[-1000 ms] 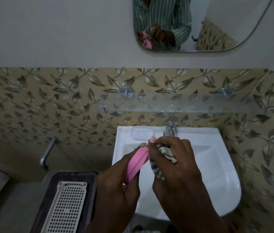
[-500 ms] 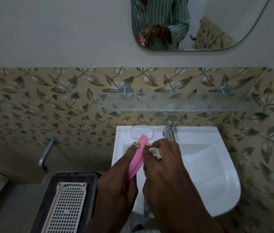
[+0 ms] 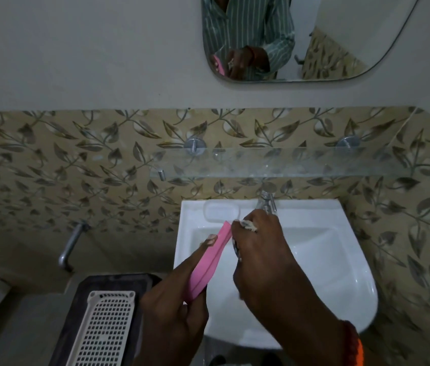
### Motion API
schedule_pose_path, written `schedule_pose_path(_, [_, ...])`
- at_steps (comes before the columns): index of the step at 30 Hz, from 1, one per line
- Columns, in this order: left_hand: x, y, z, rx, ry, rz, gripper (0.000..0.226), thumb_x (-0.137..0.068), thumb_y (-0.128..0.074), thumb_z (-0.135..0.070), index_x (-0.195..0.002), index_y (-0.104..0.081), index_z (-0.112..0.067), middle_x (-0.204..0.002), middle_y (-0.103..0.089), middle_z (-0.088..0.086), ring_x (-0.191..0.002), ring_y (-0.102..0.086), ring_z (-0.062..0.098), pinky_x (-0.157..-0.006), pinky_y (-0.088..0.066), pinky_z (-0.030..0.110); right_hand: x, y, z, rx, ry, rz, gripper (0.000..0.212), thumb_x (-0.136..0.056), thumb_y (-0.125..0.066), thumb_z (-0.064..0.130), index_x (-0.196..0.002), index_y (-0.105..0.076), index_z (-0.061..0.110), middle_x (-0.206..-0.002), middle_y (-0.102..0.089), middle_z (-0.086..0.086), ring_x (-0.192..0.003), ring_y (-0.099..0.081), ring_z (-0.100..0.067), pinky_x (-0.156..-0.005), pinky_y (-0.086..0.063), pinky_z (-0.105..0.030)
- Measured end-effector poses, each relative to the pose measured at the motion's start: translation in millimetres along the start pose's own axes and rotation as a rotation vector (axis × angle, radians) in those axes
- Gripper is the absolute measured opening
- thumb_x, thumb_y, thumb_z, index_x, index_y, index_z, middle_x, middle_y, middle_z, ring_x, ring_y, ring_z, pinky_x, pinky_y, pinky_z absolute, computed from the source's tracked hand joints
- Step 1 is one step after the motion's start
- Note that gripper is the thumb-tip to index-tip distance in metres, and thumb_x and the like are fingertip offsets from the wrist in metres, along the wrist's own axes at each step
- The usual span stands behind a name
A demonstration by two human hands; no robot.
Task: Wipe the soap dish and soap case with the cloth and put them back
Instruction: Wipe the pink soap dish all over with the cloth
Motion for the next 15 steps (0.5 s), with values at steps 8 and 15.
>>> schedule_pose_path(8, [-0.9, 4.3, 18.7, 0.081, 0.096, 0.049, 0.060, -0.089, -0.065, -0.024, -0.141, -0.054, -0.053, -0.110, -0.062, -0.044, -0.080, -0.059, -0.022, -0.073, -0.040, -0.001, 7.6, -4.4, -7.6, -0.122, 0.040, -0.028, 0.023, -0.086, -0.067, 0.010, -0.107, -0.063, 0.003, -0.103, -0.056, -0.008, -0.093, -0.048, -0.015, -0.082, -0.051, -0.027])
schedule_pose_path(15, [-15.3, 4.5, 7.4, 0.150, 0.107, 0.012, 0.045, -0.093, -0.064, -0.033, -0.135, -0.061, -0.050, -0.118, -0.060, -0.049, -0.098, -0.063, -0.023, -0.082, -0.043, -0.001, 11.9, 3.7, 19.2, -0.026, 0.219, -0.153, 0.039, -0.093, -0.031, 0.008, -0.099, -0.067, -0.004, -0.100, -0.057, -0.018, -0.088, -0.051, -0.029, -0.072, -0.053, -0.039])
Point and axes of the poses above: each hand's wrist, its own x-axis away from the middle knuckle, its own y-axis out of the back of the hand, z = x × y, the point moved 6 cm from there along -x, towards the middle knuckle
